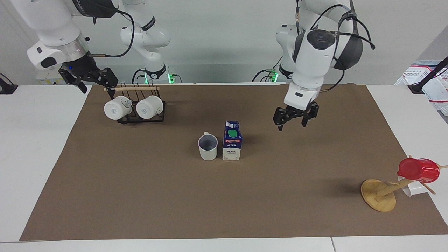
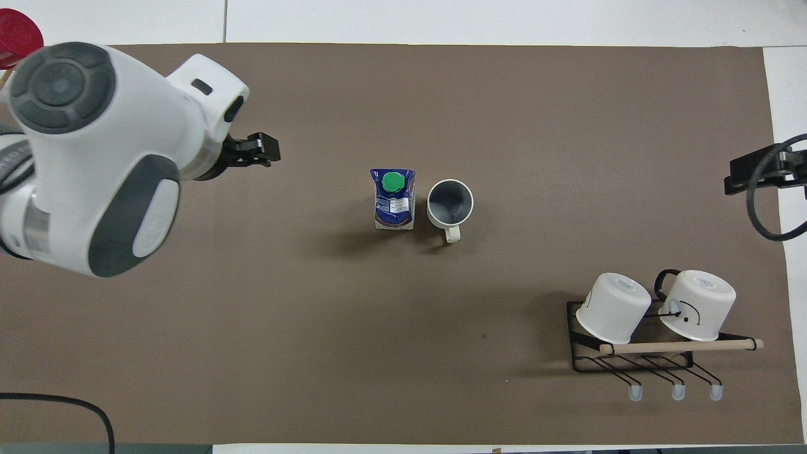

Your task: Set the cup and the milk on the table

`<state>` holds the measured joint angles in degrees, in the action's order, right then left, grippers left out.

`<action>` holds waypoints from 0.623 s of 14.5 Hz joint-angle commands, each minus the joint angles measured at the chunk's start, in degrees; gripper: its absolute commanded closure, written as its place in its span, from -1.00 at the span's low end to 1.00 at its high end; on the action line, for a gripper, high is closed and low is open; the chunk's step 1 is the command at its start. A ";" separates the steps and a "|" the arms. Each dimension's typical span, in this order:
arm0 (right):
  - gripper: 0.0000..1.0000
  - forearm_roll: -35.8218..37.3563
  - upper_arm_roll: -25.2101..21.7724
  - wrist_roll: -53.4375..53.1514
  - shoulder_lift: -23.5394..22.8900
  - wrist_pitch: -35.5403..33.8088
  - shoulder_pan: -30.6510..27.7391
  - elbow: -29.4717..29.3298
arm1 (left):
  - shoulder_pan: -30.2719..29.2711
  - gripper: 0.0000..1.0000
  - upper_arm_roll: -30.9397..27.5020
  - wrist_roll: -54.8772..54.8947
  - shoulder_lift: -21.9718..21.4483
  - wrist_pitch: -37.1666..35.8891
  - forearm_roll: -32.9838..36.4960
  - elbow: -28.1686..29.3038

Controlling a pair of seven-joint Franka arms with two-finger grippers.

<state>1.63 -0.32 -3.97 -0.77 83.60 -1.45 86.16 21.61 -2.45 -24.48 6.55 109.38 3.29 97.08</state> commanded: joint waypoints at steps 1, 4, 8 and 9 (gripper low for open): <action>-1.00 -0.84 0.58 -0.25 -0.02 -0.63 -1.01 -0.11 | -6.20 -1.00 0.70 8.36 -2.33 -1.71 0.32 1.88; -1.00 -0.84 0.58 -0.25 -0.02 -0.63 -0.92 -0.11 | -13.67 -1.00 0.70 19.42 -3.47 -4.60 -0.99 1.88; -1.00 -0.84 0.58 -0.25 -0.02 -0.63 -0.92 -0.11 | -19.67 -1.00 0.35 26.41 -4.27 -6.02 -3.46 1.27; -1.00 -0.84 0.58 -0.25 -0.02 -0.63 -0.92 -0.11 | -20.46 -1.00 0.17 26.41 -4.27 -6.11 -3.46 1.01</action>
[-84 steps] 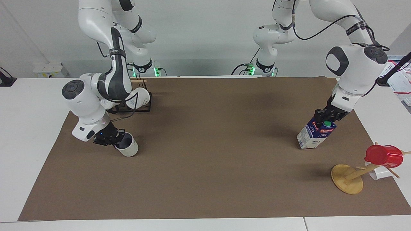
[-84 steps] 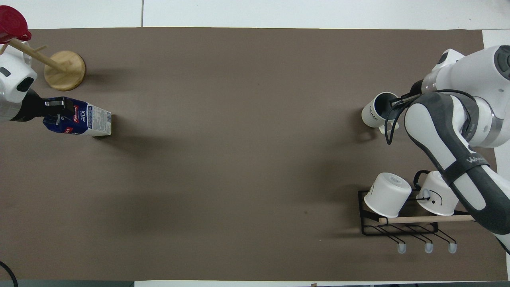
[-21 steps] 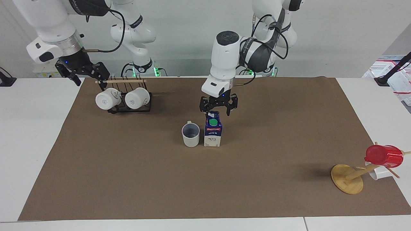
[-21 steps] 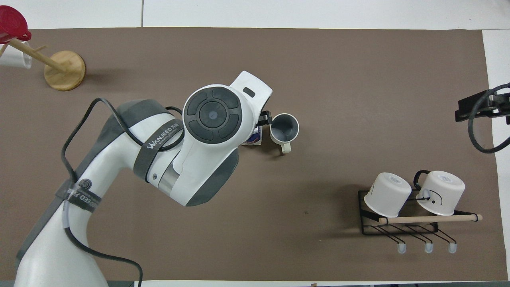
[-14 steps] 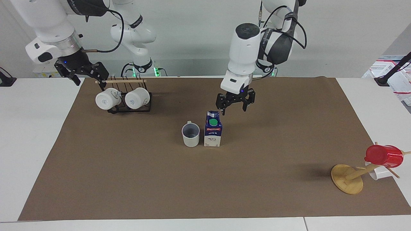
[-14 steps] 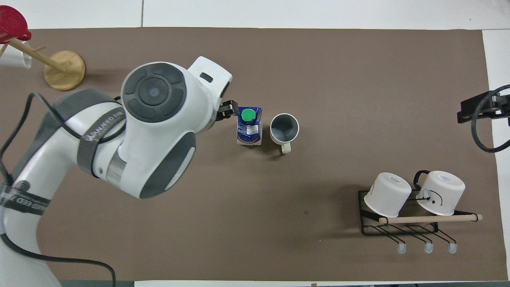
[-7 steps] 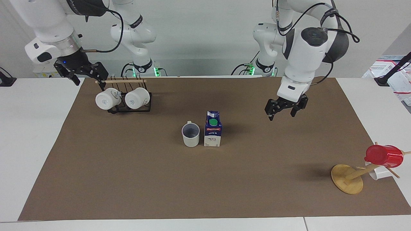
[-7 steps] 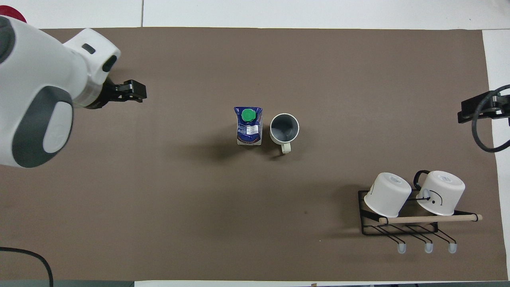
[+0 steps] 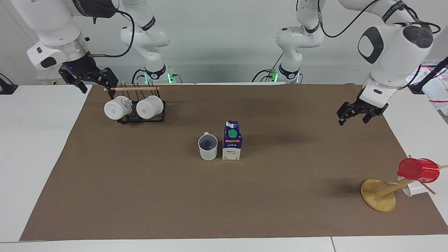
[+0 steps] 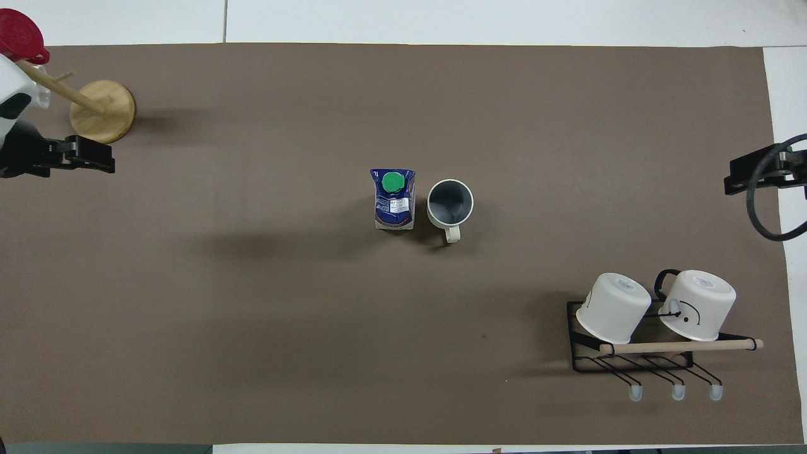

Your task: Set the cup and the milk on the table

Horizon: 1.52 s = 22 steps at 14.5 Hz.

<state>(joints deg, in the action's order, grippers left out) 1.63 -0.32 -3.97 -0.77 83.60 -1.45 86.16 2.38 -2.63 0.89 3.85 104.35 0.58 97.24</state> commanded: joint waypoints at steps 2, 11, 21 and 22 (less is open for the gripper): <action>-1.00 -0.84 0.58 -0.25 -0.02 -0.63 -0.92 -0.11 | -2.29 -1.00 0.16 0.95 -1.57 -1.26 -1.28 0.06; -1.00 -0.84 0.58 -0.25 -0.02 -0.63 -1.01 -0.11 | -3.88 -1.00 0.16 0.86 -1.04 -8.46 -2.86 -7.15; -1.00 -0.84 0.58 -0.25 -0.02 -0.63 -0.92 -0.11 | -3.26 -1.00 0.43 0.69 -3.06 -13.12 -2.60 -6.97; -1.00 -0.84 0.58 -0.25 -0.02 -0.63 -1.01 -0.11 | -3.26 -1.00 0.43 0.69 -3.06 -13.12 -2.60 -6.97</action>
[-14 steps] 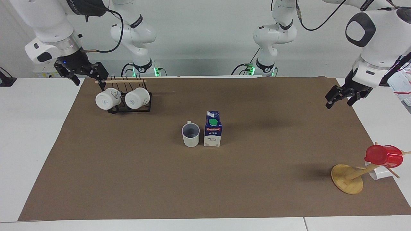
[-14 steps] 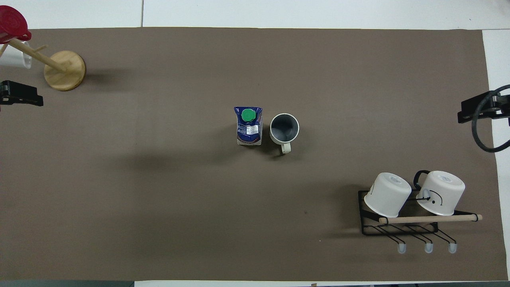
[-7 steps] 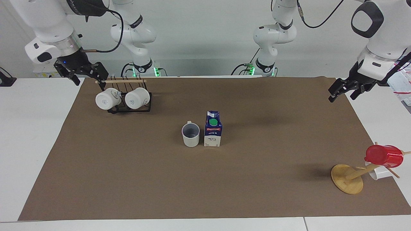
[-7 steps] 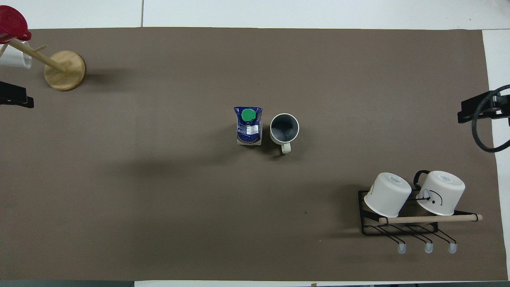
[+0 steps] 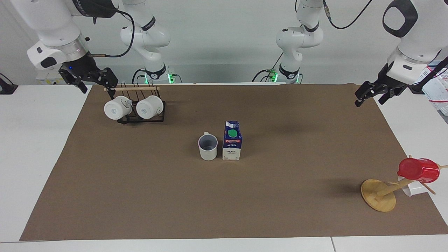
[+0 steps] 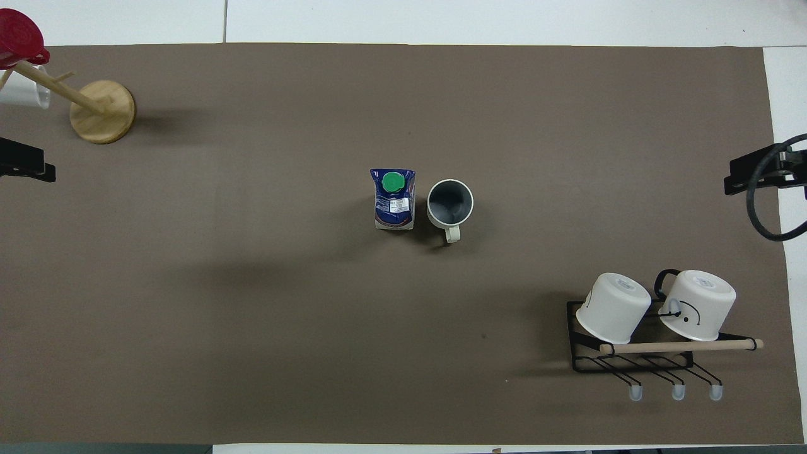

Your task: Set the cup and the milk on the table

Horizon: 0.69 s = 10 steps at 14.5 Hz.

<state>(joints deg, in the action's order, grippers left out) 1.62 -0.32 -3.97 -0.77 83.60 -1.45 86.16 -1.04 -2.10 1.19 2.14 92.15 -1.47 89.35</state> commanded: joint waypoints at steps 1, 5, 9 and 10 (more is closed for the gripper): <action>-1.00 -0.83 0.58 -0.25 -0.02 -0.63 -0.92 -0.11 | 0.17 -1.00 -0.10 0.48 -1.35 -0.92 -0.47 0.92; -1.00 -0.83 0.58 -0.25 -0.02 -0.63 -0.92 -0.11 | 0.08 -1.00 -0.10 0.66 -1.35 -0.66 -0.11 0.83; -1.00 -0.83 0.58 -0.25 -0.02 -0.63 -1.01 -0.11 | 0.08 -1.00 -0.10 0.66 -1.35 0.05 0.06 0.92; -1.00 -0.83 0.58 -0.25 -0.02 -0.63 -0.92 -0.11 | -0.01 -1.00 -0.10 0.66 -1.35 0.13 0.06 0.92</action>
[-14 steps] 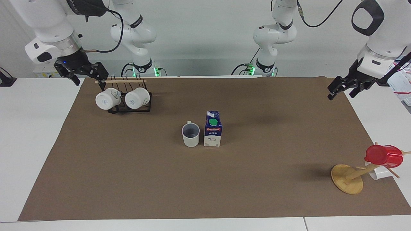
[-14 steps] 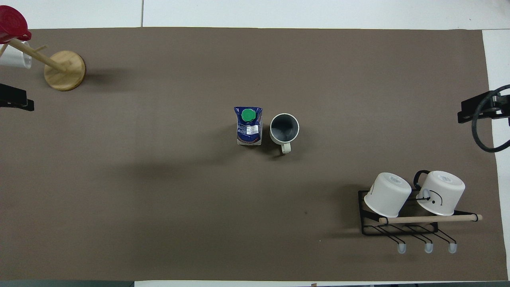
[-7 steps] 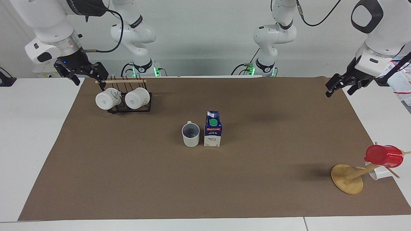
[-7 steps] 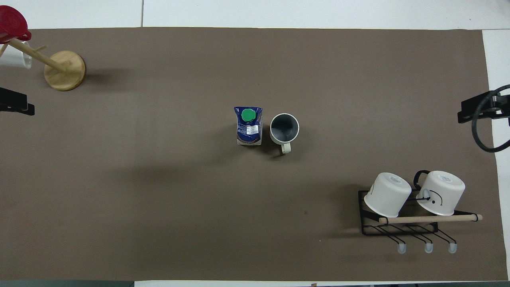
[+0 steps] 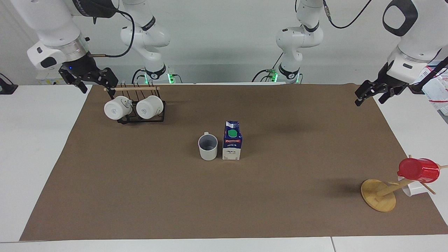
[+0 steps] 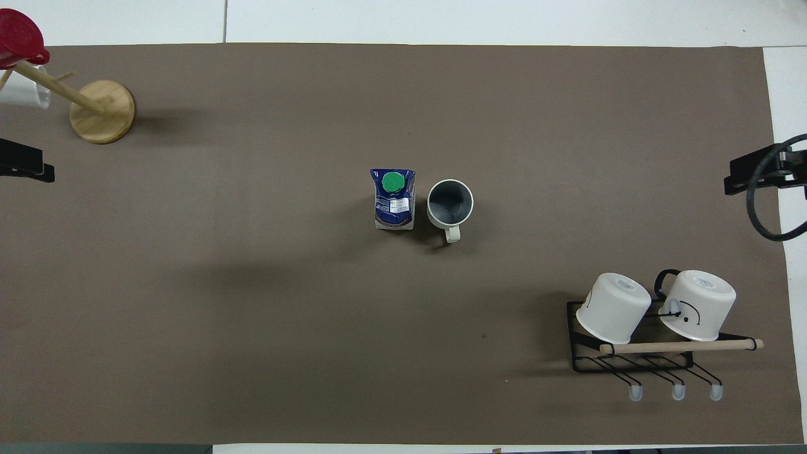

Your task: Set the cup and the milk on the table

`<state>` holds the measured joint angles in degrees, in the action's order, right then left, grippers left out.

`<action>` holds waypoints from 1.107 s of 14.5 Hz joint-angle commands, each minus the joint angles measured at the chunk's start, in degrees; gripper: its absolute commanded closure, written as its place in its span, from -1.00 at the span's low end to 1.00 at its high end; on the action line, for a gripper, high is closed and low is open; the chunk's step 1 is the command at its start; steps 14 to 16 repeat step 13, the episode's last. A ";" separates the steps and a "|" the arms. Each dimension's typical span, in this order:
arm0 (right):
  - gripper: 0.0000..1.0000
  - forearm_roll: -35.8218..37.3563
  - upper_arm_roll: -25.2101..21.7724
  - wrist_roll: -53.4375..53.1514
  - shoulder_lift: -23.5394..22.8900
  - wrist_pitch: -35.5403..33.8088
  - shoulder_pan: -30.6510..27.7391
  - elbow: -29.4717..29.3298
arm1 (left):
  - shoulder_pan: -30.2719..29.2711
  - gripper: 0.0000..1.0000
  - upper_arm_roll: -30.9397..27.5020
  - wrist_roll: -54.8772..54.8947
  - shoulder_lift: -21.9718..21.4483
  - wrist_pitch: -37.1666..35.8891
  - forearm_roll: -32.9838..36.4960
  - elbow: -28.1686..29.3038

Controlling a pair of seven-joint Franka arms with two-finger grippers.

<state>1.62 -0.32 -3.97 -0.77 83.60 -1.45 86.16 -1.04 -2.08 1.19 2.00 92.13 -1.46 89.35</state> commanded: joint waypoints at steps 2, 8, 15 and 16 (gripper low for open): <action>-1.00 -0.83 0.58 -0.25 -0.02 -0.63 -0.92 -0.11 | -0.10 -1.00 -0.03 0.66 -1.21 0.33 0.05 1.09; -1.00 0.49 0.49 -0.16 1.47 3.75 -0.48 3.65 | 0.08 -1.00 -0.11 0.57 -1.21 0.33 0.05 1.27; -1.00 -0.21 0.58 -0.34 1.48 3.68 -0.48 3.40 | 0.17 -1.00 -0.11 0.57 -1.30 0.42 0.05 1.35; -1.00 -0.21 0.58 -0.34 1.48 3.68 -0.48 3.40 | 0.17 -1.00 -0.11 0.57 -1.30 0.42 0.05 1.35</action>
